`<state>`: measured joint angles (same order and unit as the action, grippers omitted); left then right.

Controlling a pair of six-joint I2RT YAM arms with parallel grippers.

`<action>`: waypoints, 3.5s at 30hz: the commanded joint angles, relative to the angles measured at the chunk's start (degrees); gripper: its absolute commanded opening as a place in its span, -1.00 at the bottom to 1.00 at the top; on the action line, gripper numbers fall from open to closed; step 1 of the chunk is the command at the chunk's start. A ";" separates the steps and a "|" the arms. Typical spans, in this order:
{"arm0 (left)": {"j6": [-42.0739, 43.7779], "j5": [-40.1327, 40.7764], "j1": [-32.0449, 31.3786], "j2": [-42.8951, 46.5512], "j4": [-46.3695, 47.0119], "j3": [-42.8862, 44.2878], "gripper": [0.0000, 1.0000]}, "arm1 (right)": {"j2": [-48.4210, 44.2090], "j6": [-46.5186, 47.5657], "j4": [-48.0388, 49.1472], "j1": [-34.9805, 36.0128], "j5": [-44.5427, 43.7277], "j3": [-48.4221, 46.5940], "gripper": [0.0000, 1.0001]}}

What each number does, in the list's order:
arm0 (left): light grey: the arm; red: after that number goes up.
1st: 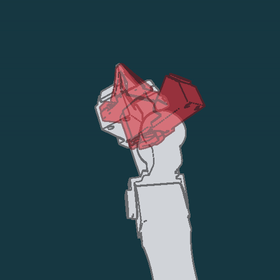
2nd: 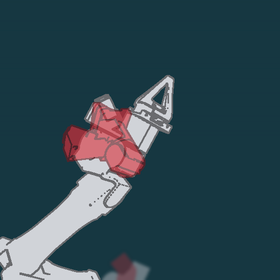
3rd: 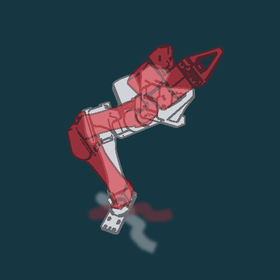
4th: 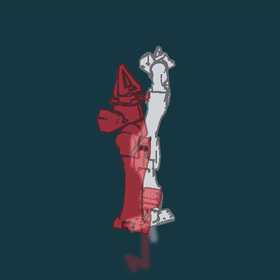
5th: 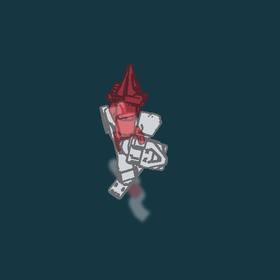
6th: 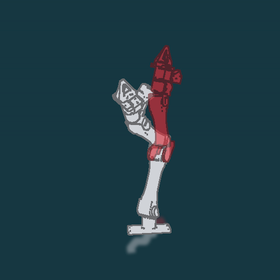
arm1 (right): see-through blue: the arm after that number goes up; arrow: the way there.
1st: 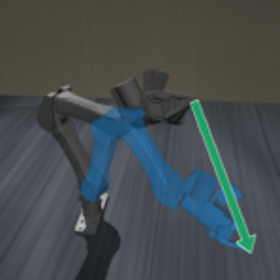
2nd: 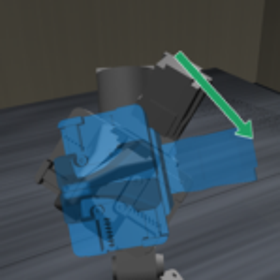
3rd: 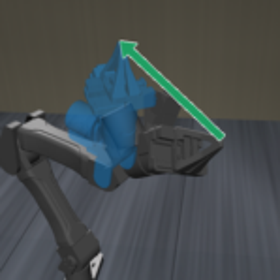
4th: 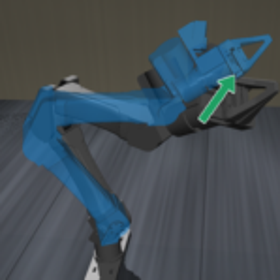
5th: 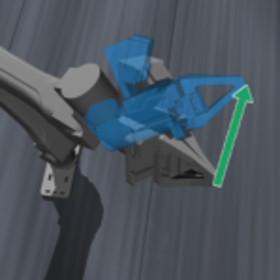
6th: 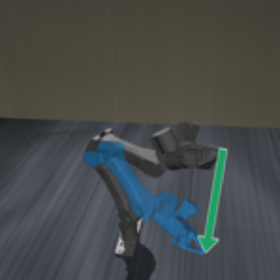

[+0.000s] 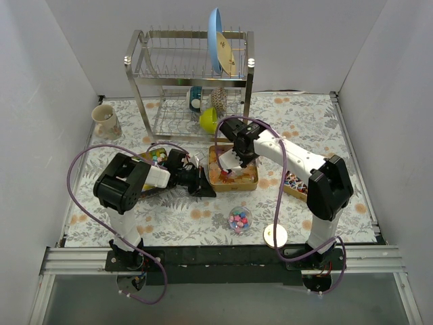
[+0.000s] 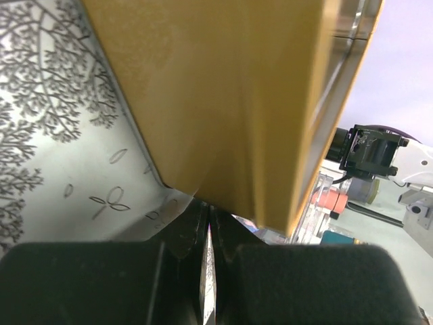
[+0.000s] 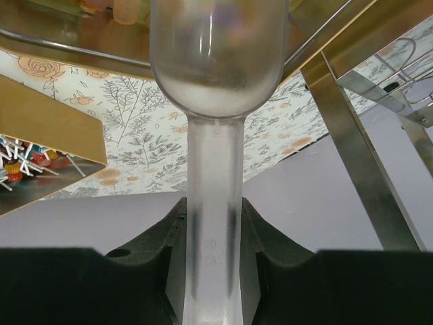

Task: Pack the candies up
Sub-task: Scoop the fake candies from the storage box, then place the fake candies in the packing bottle.

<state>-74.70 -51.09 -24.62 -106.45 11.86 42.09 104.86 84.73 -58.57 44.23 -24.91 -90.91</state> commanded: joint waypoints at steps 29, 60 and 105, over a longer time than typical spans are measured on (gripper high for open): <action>-1.85 -3.84 0.54 -3.23 4.49 3.97 -1.00 | 8.87 2.90 5.22 3.32 12.07 3.02 -0.97; 12.64 -10.78 5.64 4.94 -19.48 11.52 -0.69 | 0.44 -17.84 14.18 -8.28 49.78 12.25 -0.97; 36.73 -7.44 12.14 12.59 -50.97 19.44 -0.45 | -16.17 -31.91 23.23 -19.26 46.17 27.81 -0.97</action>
<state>-39.33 -58.67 -13.17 -95.57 -38.54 59.61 91.59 52.16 -37.89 26.89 16.58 -63.99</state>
